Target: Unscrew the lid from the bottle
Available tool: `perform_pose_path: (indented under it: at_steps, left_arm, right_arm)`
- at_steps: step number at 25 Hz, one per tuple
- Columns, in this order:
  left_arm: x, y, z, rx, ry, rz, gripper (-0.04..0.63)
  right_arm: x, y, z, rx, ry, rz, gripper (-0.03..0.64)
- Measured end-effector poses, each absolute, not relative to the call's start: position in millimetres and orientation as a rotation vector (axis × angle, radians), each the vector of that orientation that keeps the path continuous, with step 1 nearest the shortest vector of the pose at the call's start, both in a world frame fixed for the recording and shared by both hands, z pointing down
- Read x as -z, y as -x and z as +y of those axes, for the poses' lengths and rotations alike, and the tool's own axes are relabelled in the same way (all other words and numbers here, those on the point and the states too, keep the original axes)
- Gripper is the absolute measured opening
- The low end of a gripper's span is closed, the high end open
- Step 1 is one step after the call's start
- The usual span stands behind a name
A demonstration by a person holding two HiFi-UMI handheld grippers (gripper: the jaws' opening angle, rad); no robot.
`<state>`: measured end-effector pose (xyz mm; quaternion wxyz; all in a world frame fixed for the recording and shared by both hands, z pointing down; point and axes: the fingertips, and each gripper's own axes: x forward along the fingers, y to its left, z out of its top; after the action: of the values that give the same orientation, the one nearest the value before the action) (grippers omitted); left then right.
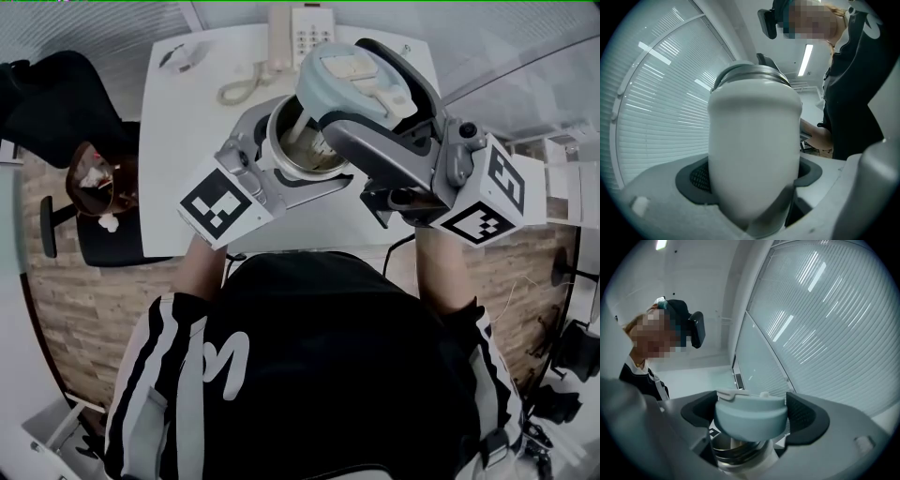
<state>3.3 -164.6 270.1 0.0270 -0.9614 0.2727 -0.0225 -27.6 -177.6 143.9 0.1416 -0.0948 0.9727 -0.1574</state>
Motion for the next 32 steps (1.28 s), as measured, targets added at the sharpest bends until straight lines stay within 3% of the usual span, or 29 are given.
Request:
perform_pose_path:
  at_steps: [32]
  left_arm:
    - [-271.8, 2.0, -178.5, -0.066, 3.026, 0.916, 0.449]
  right_arm:
    - [-170.3, 10.7, -185.6, 0.484, 0.288, 2.767, 0.443]
